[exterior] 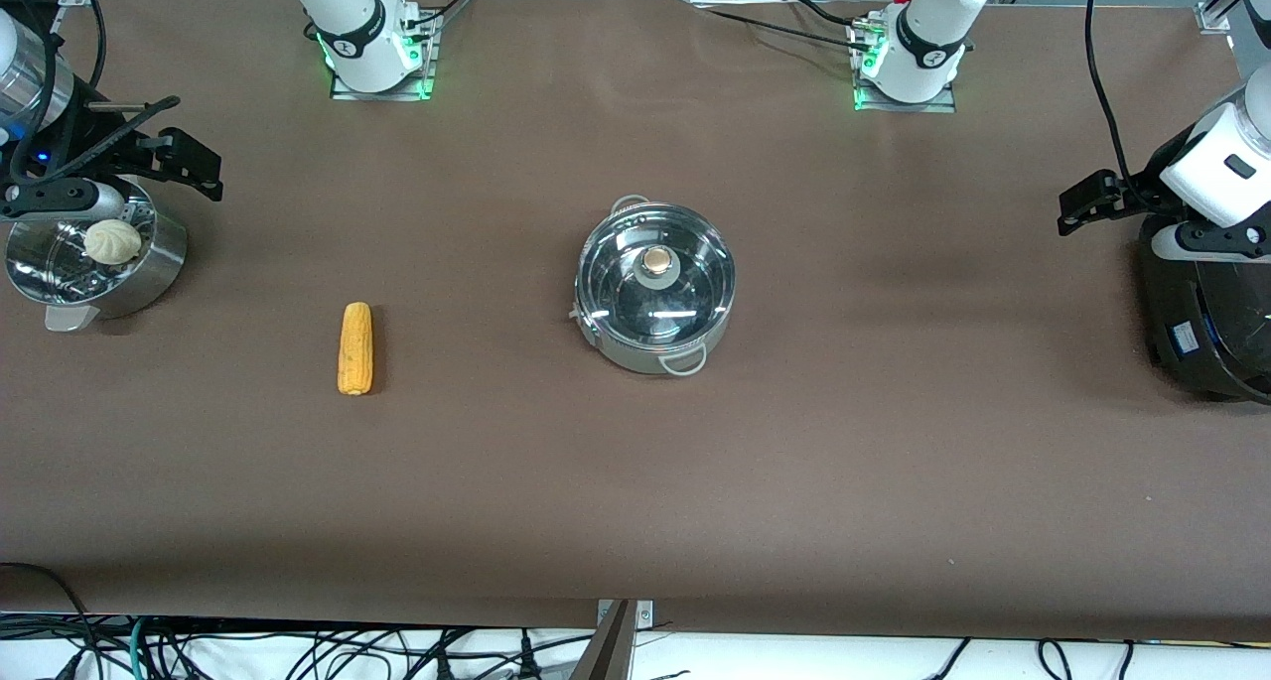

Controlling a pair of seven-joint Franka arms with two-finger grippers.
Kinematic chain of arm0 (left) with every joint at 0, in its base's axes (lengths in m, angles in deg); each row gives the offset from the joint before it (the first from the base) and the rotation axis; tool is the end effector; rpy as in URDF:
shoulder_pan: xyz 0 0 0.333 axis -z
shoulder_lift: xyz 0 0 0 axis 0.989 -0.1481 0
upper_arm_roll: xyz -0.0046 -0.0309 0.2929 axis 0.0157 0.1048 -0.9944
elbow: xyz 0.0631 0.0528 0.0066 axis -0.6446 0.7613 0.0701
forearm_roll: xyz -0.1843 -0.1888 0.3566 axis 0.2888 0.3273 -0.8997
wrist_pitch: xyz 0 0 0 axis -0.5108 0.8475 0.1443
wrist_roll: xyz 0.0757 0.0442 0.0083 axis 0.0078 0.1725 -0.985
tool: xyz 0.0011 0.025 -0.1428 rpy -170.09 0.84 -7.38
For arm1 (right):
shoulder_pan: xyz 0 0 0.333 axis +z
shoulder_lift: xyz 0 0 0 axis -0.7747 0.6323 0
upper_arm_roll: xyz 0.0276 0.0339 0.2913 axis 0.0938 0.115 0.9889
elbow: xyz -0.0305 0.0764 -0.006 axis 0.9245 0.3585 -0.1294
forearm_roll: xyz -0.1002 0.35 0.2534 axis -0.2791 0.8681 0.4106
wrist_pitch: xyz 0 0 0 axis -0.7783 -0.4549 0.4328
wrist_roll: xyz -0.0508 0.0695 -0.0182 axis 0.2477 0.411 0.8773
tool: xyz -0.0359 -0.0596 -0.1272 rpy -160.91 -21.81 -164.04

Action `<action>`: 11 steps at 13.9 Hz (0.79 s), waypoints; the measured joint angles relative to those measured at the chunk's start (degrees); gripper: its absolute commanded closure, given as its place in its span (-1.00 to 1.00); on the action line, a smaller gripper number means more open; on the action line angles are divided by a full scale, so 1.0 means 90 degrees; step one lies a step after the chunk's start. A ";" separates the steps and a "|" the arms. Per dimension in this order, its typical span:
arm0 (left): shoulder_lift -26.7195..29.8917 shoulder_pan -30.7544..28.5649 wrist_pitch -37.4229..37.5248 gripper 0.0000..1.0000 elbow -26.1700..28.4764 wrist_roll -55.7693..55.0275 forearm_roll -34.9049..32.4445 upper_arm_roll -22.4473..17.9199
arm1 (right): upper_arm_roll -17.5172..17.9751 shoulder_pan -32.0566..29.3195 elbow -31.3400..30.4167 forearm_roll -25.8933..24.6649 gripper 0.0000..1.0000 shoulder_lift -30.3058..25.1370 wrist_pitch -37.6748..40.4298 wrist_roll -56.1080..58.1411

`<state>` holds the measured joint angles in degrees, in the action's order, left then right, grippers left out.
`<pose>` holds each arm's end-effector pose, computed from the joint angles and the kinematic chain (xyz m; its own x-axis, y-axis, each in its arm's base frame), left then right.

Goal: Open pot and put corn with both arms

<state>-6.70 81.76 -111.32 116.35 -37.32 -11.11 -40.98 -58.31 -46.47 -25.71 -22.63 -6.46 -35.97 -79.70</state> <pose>0.6061 -0.0047 0.5131 0.9975 -0.0267 -0.0655 -0.0279 -0.9995 -0.0171 0.6031 0.0639 0.5636 0.9968 0.0544 -0.0590 0.0571 -0.9974 0.0448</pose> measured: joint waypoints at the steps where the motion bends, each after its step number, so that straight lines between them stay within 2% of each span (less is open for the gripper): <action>1: 0.0000 0.0000 0.0009 -1.00 -0.0002 0.0000 0.0000 0.0000 | 0.0000 0.0000 0.0000 0.0000 -1.00 0.0000 0.0000 0.0000; 11: 0.0000 0.0006 0.0143 -1.00 -0.0004 0.0000 0.0000 0.0003 | 0.0011 0.0002 0.0000 0.0002 -1.00 0.0000 0.0000 -0.0001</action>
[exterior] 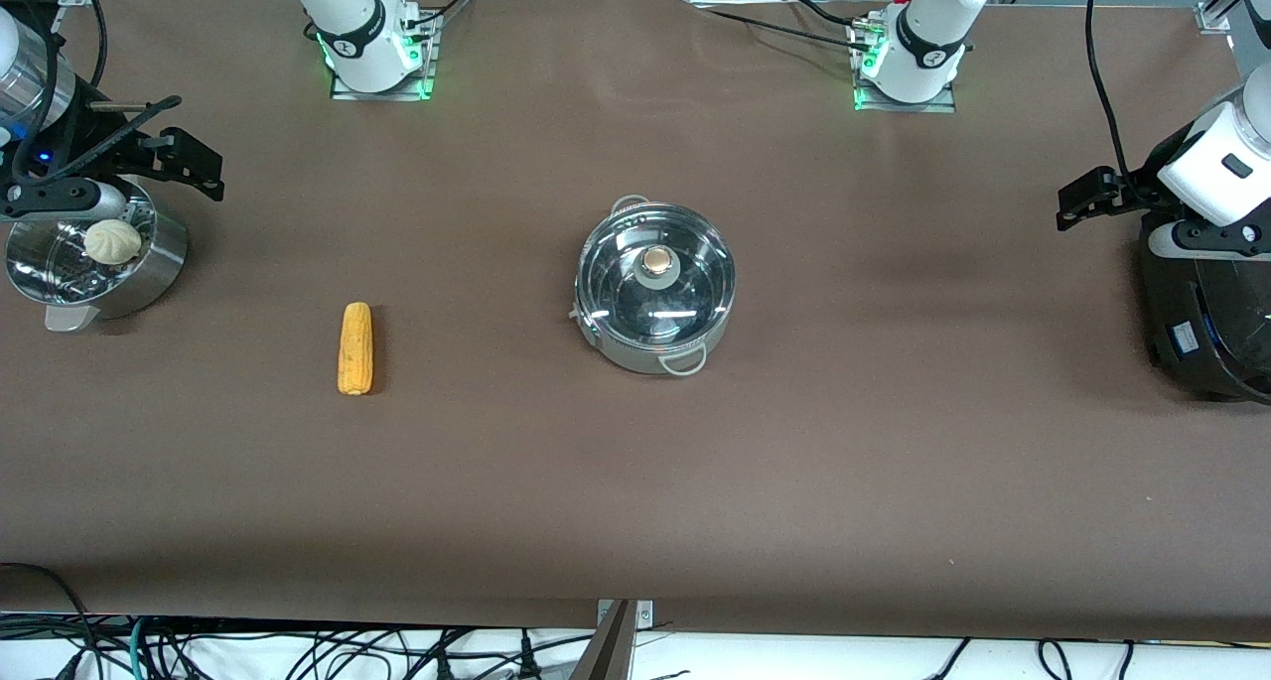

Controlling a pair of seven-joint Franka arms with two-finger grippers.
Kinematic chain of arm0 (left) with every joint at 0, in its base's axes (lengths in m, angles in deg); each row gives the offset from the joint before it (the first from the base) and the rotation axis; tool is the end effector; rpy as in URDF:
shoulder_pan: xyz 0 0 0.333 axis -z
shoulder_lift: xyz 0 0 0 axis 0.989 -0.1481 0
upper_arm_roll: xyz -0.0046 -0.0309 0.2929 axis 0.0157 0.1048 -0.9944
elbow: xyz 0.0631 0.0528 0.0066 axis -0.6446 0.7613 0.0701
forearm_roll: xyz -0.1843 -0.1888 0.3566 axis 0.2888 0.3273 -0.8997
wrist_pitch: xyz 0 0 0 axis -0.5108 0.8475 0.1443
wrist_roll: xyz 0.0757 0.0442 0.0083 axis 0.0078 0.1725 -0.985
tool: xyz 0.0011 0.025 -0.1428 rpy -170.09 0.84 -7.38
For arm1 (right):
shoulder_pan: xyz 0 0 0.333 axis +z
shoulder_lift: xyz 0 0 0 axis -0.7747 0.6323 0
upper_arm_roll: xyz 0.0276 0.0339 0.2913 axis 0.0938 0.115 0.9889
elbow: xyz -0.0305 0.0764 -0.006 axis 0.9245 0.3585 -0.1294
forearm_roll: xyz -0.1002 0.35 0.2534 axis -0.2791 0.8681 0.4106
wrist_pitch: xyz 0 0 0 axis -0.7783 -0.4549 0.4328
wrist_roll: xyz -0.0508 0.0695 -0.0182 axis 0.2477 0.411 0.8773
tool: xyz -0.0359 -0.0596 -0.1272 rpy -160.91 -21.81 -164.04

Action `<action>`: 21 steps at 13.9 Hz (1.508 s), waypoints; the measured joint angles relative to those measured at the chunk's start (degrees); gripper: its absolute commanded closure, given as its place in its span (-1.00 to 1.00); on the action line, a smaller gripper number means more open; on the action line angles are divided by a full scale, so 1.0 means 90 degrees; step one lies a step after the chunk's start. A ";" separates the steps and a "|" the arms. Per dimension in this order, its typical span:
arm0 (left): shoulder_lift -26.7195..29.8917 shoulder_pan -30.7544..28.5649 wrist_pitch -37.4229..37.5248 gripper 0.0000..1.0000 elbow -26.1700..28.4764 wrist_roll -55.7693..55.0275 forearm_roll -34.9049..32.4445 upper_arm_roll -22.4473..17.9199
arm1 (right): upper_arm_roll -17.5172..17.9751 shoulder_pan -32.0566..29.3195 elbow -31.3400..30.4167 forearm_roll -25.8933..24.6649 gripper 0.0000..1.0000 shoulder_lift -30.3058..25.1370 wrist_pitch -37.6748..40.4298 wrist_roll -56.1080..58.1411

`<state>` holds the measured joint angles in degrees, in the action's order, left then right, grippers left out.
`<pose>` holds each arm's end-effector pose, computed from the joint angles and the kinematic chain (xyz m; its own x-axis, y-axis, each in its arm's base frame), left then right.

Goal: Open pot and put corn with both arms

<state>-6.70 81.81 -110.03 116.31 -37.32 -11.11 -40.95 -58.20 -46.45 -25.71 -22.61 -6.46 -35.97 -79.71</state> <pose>0.6028 -0.0054 0.5118 0.9958 -0.0277 -0.0872 -0.0293 -0.9994 -0.0168 0.6030 0.0653 0.5636 0.9967 0.0565 -0.0591 0.0592 -0.9973 0.0444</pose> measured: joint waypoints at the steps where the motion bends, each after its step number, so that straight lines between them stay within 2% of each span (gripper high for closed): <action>1: 0.0000 0.0006 0.0002 -1.00 0.0000 0.0000 0.0000 0.0003 | 0.0000 0.0000 0.0000 0.0000 -1.00 0.0000 0.0000 0.0000; 21: 0.0000 0.0038 0.0171 -1.00 -0.0024 0.0000 0.0000 0.0110 | 0.0006 0.0036 0.0000 0.0003 -1.00 0.0000 0.0000 0.0000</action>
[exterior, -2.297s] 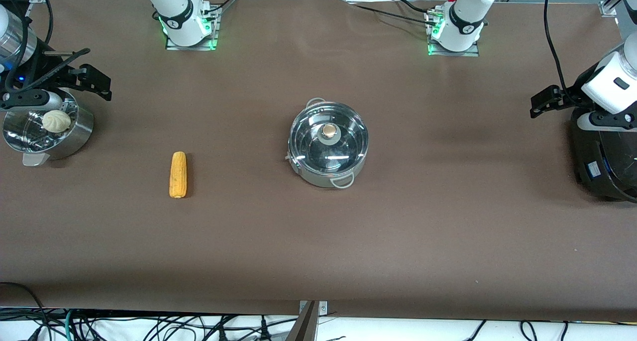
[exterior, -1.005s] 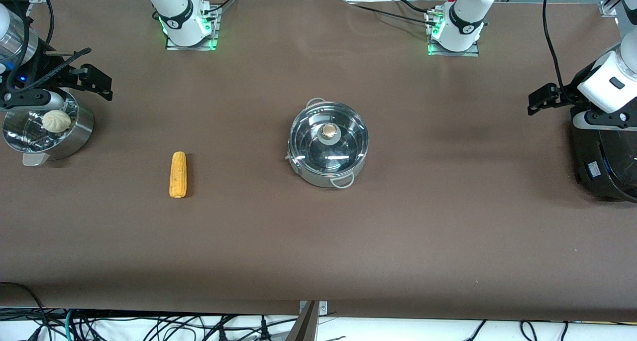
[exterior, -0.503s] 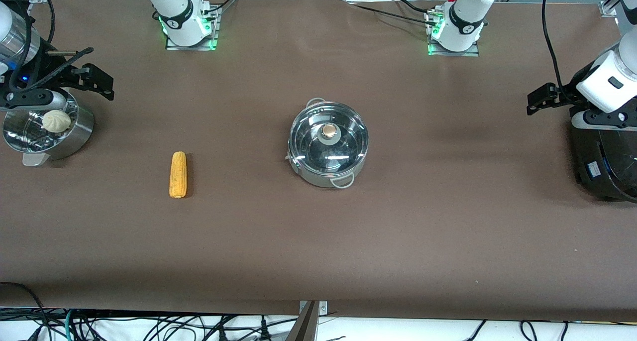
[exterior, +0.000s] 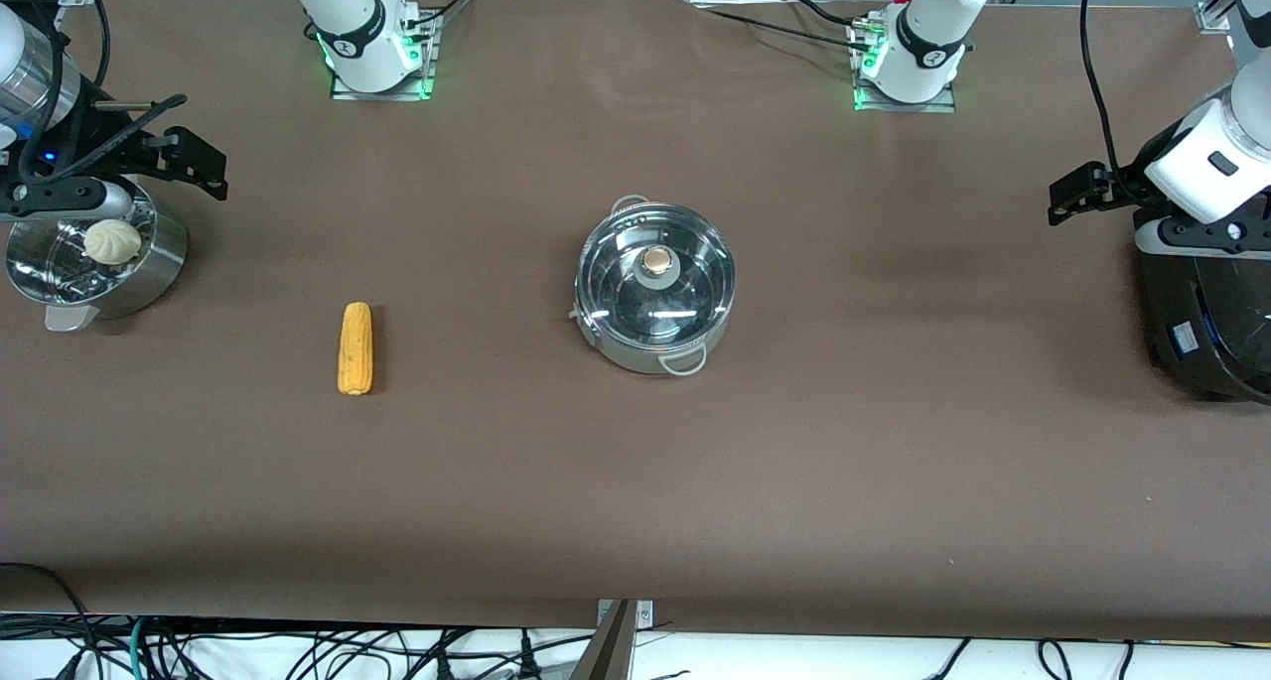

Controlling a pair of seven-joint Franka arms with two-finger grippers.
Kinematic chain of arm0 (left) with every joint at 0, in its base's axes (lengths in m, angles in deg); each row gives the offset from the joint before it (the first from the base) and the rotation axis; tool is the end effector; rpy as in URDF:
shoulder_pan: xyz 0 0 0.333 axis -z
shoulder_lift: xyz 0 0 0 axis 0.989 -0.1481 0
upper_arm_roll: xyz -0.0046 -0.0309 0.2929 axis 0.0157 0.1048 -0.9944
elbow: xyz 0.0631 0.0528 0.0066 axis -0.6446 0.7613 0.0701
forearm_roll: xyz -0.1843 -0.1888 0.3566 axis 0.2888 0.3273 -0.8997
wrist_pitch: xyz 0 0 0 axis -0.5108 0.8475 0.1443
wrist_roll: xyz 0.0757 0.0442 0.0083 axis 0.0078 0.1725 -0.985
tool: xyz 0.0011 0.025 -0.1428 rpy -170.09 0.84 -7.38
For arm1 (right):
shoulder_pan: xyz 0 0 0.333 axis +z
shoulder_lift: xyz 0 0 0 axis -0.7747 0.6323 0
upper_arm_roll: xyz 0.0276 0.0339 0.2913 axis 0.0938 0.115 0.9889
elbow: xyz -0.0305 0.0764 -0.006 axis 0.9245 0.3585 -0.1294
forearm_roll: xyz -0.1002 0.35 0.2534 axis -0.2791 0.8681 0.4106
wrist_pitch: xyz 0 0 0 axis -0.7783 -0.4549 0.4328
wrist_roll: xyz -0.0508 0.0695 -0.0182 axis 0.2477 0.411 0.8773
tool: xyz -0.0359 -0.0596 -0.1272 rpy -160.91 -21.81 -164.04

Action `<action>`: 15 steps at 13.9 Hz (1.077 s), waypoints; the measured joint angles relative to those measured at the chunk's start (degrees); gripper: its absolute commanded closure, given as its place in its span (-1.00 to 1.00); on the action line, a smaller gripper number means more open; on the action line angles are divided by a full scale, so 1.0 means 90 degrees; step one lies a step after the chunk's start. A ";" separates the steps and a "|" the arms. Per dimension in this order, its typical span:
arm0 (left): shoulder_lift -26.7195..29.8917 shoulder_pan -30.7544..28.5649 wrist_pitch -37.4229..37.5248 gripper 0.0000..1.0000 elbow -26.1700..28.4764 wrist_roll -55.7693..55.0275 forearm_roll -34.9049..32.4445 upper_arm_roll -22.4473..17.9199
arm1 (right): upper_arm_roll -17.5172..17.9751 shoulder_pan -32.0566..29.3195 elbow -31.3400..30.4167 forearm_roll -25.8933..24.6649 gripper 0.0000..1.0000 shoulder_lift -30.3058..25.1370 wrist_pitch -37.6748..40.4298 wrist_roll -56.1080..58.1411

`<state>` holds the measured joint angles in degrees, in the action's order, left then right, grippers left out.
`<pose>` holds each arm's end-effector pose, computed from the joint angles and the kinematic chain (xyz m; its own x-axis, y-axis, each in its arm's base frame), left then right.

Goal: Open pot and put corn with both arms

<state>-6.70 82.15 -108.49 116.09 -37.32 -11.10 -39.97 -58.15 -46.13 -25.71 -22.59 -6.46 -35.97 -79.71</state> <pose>0.5988 -0.0191 0.5118 0.9927 -0.0501 -0.1101 -0.0522 -0.9985 -0.0161 0.6025 0.0693 0.5636 0.9963 0.0630 -0.0591 0.0656 -0.9969 0.0441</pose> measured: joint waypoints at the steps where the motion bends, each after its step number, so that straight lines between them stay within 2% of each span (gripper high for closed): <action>1: 0.0000 0.0005 0.0074 -1.00 0.0000 0.0000 0.0000 0.0087 | 0.0000 0.0000 0.0000 0.0000 -1.00 0.0000 0.0000 0.0000; 5: -0.0004 0.0041 0.0185 -1.00 -0.0001 -0.0298 0.0286 0.0705 | 0.0001 0.0001 0.0000 0.0000 -1.00 0.0000 0.0000 0.0000; 9: -0.0343 0.0245 0.0088 -1.00 -0.0089 -0.1713 0.0826 0.1447 | -0.0002 -0.0002 0.0000 0.0000 -1.00 0.0000 -0.0003 0.0000; 11: -0.0903 0.0759 -0.0063 -1.00 -0.0573 -0.2961 0.0832 0.1715 | -0.0008 -0.0004 0.0001 0.0000 -1.00 0.0002 -0.0005 0.0000; 15: -0.2424 0.1892 -0.0194 -1.00 -0.2033 -0.4971 0.0817 0.1732 | -0.0010 -0.0004 0.0002 0.0000 -1.00 0.0004 -0.0090 0.0000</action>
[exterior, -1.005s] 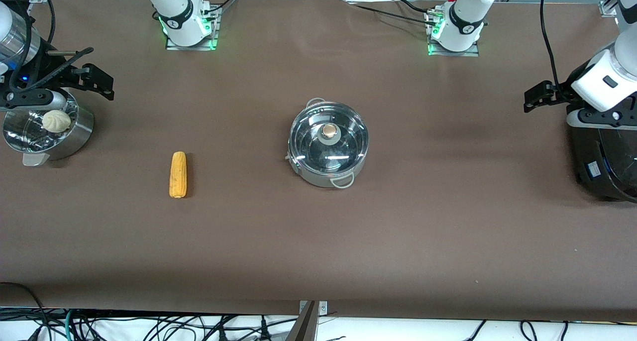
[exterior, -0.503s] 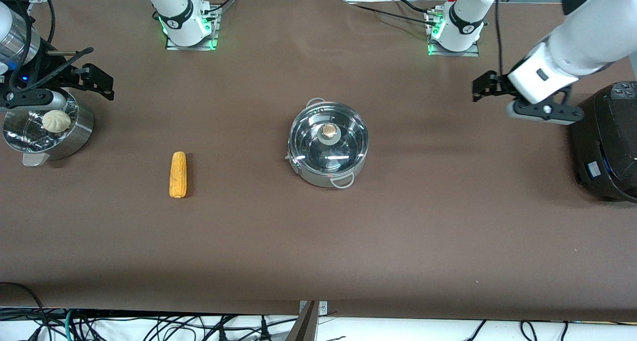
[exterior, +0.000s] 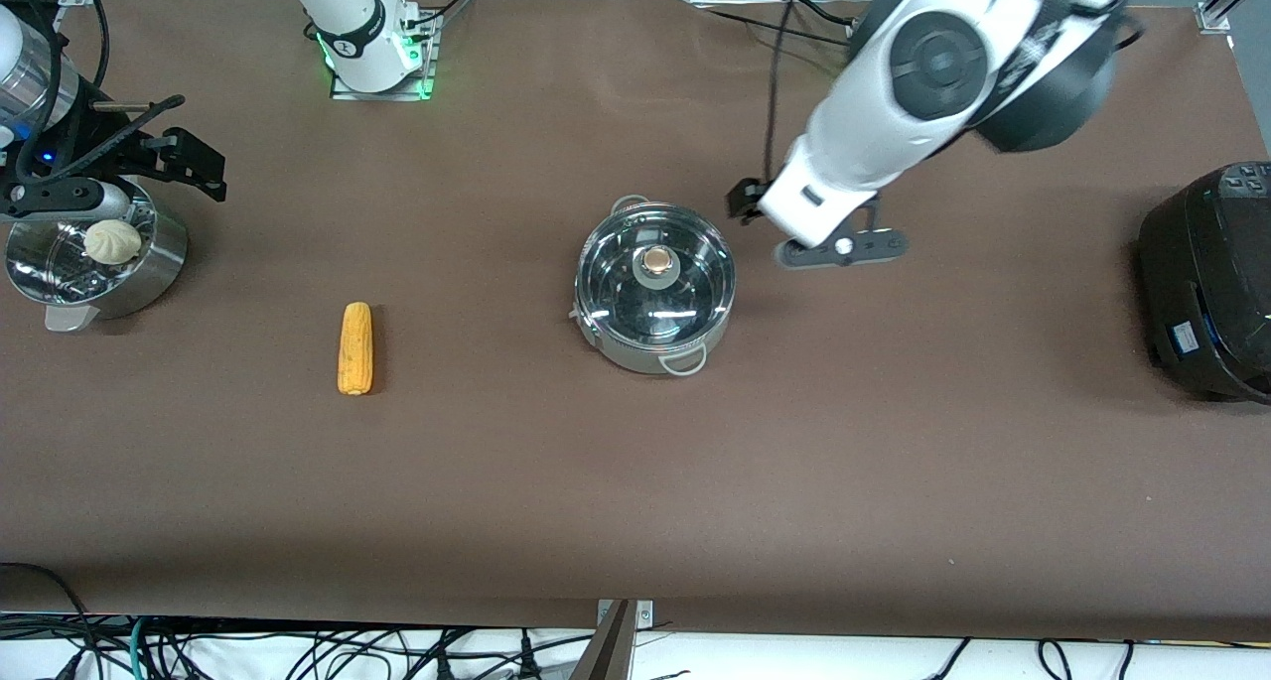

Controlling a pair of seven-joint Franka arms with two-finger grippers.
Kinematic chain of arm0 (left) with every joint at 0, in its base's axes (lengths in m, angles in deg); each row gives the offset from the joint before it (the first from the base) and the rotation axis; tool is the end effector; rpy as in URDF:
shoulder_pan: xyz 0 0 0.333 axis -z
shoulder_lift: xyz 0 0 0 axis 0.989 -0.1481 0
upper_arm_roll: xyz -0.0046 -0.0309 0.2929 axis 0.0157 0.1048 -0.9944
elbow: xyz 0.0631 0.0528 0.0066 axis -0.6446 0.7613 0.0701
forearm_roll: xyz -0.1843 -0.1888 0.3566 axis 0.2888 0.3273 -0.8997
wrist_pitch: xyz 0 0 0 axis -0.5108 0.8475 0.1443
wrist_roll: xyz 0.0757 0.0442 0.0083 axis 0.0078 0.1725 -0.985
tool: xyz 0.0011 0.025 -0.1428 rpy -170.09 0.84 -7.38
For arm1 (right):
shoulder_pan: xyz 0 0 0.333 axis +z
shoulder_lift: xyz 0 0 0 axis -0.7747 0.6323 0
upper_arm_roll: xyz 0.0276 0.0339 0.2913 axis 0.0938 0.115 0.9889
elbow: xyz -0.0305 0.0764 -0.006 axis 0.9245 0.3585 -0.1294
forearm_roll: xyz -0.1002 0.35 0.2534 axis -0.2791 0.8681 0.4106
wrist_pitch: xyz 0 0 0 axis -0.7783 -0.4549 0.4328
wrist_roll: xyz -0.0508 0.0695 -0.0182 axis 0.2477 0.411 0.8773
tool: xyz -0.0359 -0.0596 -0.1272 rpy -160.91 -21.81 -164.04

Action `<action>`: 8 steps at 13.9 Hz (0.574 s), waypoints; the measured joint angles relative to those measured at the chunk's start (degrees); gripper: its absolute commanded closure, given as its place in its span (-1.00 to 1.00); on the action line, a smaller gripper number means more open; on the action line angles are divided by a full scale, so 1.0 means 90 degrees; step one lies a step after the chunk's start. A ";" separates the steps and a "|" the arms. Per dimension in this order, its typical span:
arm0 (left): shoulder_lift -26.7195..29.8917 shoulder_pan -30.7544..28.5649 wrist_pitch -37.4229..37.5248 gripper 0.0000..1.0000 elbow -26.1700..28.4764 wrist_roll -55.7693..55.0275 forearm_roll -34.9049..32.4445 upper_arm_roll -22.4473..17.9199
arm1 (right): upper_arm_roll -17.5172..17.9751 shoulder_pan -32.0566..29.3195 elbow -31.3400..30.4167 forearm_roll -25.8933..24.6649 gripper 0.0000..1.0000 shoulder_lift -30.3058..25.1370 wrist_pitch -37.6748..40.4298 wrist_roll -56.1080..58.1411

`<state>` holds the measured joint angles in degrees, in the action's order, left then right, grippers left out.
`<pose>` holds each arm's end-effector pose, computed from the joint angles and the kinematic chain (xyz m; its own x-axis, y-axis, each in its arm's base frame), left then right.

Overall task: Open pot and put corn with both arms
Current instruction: 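Lower the left gripper and grasp the lid knob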

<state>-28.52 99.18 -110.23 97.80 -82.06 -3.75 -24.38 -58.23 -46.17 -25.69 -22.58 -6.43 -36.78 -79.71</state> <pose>0.5797 -0.3878 0.4422 0.9554 0.1693 -0.2421 0.1915 -0.9789 0.0711 0.6049 0.0684 0.5646 0.9971 0.0615 -0.0452 0.0635 -0.9971 0.0431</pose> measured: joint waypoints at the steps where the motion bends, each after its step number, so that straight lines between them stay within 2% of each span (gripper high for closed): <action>1: -0.0303 0.0156 -0.0166 -1.00 -0.0203 -0.0105 -0.0009 -0.0004 | 0.0000 -0.0001 0.0000 0.0000 -1.00 0.0000 -0.0060 0.0000; 5: -0.1035 0.0981 -0.1139 -1.00 -0.0410 -0.0567 -0.0279 -0.0022 | -0.0004 -0.0003 0.0001 0.0000 -1.00 0.0000 -0.0142 0.0000; 8: -0.1431 0.1428 -0.1338 -1.00 -0.0415 -0.0698 -0.0843 -0.0033 | -0.0004 -0.0004 0.0001 0.0000 -1.00 0.0000 -0.0229 -0.0002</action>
<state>-41.40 112.03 -122.28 94.06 -88.34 -11.33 -24.67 -58.27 -46.20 -25.69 -22.58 -6.42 -38.85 -79.73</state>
